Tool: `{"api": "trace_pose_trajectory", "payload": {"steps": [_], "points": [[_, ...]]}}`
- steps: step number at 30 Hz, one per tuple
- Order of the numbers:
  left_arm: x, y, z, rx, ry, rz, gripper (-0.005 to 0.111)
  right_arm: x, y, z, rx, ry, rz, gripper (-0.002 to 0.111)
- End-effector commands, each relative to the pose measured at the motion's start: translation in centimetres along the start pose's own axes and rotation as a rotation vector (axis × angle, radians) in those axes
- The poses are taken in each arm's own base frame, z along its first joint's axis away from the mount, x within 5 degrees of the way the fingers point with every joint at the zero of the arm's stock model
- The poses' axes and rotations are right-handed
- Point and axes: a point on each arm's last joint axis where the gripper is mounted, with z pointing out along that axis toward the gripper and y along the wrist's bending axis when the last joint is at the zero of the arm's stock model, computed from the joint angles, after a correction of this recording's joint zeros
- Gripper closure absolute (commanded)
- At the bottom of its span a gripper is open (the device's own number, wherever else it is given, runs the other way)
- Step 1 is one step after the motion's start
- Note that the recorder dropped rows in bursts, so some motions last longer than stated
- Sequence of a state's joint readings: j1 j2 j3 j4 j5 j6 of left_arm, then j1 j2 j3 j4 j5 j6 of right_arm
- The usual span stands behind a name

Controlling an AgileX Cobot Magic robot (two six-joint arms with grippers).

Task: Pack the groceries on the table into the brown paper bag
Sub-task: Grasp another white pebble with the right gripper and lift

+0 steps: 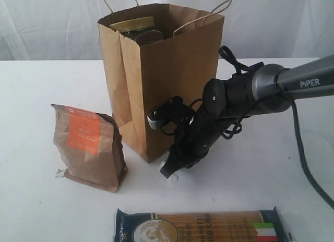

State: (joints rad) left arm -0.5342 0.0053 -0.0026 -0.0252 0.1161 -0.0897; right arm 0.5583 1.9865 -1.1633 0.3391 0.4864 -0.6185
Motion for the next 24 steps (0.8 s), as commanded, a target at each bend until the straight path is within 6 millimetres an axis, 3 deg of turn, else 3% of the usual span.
{"api": "trace_pose_trajectory", "payload": {"steps": [1, 4, 14, 20, 24], "points": [[0.1, 0.0, 0.0, -0.003, -0.002, -0.006, 0.107, 0.3, 0.2, 0.3, -0.021, 0.029, -0.005, 0.100], [0.1, 0.0, 0.0, -0.003, -0.002, -0.006, 0.107, 0.3, 0.3, -0.3, -0.012, 0.013, 0.007, 0.108], [0.1, 0.0, 0.0, -0.003, -0.002, -0.006, 0.107, 2.4, 1.5, -4.3, 0.014, -0.038, 0.017, 0.108], [0.1, 0.0, 0.0, -0.003, -0.002, -0.006, 0.107, 3.9, 2.7, -8.1, 0.029, -0.097, 0.011, 0.108], [0.1, 0.0, 0.0, -0.003, -0.002, -0.006, 0.107, 3.6, 3.2, -11.8, 0.071, -0.209, -0.011, 0.108]]}}
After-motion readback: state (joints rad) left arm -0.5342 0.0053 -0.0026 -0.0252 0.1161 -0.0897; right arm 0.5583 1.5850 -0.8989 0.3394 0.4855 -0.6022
